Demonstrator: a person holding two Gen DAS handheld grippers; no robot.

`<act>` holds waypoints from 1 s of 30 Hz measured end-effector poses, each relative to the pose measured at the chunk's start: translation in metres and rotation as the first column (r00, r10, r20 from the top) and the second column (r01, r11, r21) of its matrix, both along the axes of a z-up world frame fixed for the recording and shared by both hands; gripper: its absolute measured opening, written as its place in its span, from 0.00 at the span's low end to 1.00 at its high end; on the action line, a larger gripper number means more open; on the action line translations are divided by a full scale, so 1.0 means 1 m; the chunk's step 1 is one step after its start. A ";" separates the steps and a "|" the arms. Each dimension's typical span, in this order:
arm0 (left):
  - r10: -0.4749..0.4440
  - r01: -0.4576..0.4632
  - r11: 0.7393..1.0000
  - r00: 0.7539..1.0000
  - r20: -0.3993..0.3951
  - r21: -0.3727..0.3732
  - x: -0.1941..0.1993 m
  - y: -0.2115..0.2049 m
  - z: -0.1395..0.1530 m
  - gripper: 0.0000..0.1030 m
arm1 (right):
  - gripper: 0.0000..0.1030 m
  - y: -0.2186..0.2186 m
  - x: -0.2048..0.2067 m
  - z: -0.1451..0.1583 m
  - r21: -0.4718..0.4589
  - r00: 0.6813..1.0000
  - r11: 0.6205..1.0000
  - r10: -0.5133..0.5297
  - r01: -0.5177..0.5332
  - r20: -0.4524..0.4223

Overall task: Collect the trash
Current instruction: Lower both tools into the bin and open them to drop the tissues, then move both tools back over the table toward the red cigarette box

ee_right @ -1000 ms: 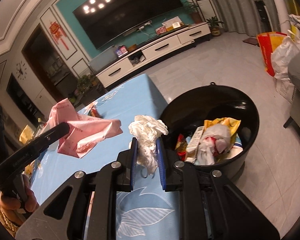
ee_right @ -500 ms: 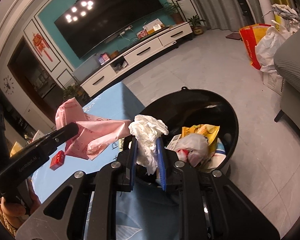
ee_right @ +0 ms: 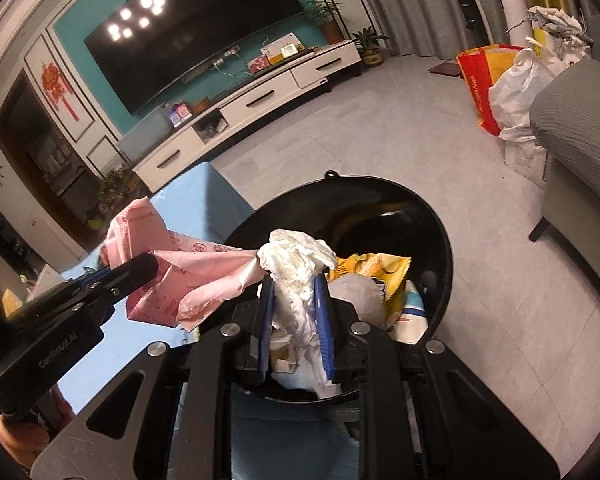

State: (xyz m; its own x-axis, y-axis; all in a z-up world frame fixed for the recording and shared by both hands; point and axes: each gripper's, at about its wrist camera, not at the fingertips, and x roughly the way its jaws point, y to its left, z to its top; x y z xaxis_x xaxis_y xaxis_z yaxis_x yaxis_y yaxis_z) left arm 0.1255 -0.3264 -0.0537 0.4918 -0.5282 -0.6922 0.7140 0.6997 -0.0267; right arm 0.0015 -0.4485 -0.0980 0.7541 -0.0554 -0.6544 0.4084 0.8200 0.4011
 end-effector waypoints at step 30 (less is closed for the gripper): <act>0.013 -0.013 1.000 1.000 -0.004 -0.012 -0.008 0.005 -0.002 0.70 | 0.65 -0.009 -0.012 0.002 0.022 0.997 0.997 -0.071 0.071 0.008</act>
